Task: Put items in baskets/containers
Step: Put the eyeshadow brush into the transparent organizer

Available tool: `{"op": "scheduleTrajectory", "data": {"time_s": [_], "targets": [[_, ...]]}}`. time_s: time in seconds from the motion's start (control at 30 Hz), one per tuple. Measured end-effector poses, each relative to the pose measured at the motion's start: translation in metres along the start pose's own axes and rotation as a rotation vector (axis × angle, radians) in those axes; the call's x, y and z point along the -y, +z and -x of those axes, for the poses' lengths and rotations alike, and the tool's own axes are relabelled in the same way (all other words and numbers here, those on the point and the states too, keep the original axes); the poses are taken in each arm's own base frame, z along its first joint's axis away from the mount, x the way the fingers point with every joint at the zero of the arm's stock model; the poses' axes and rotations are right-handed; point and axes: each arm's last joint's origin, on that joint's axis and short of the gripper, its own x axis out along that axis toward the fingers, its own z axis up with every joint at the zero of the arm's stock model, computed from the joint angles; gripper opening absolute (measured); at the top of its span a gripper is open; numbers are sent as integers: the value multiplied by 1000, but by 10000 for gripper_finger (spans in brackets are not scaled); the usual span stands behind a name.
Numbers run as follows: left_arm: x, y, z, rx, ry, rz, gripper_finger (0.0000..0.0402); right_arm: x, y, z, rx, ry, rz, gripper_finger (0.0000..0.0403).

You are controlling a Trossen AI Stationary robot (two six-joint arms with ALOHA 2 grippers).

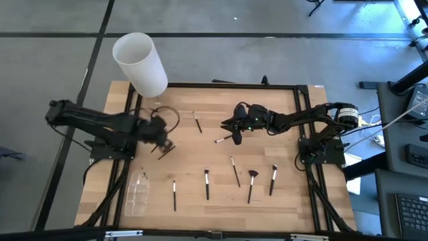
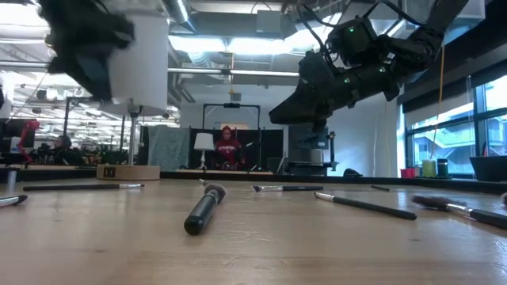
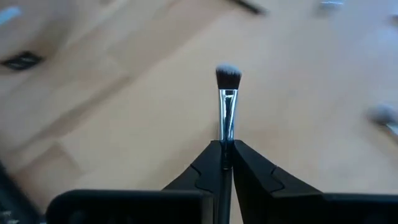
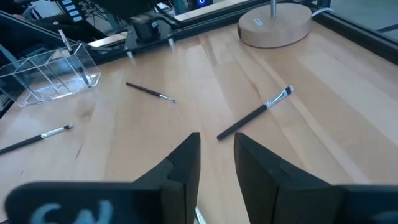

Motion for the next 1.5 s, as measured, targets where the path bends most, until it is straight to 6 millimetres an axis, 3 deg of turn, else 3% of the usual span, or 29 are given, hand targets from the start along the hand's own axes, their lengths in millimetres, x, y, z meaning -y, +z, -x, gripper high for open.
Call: {"op": "scheduleTrajectory", "data": {"time_s": [0.2, 0.4, 0.7, 0.93, 1.23, 1.5], "targets": [[4, -33, 35, 163, -156, -151, 28, 0, 0, 0, 0, 0, -22, 97], [7, -53, 52, 375, -212, -261, 30, -3, 3, 0, 34, 20, -43, 97], [11, -91, 64, 317, -345, -329, 31, -8, -1, -1, -1, 35, -43, 97], [5, -107, 74, 350, -431, -314, 31, -8, -2, -1, -13, 31, -49, 97], [8, -145, 74, 286, -457, -429, 31, -8, -2, -1, -14, 28, -48, 97], [2, -170, 59, 324, -313, -420, 31, -5, 0, -1, 9, 10, -45, 97]]}}
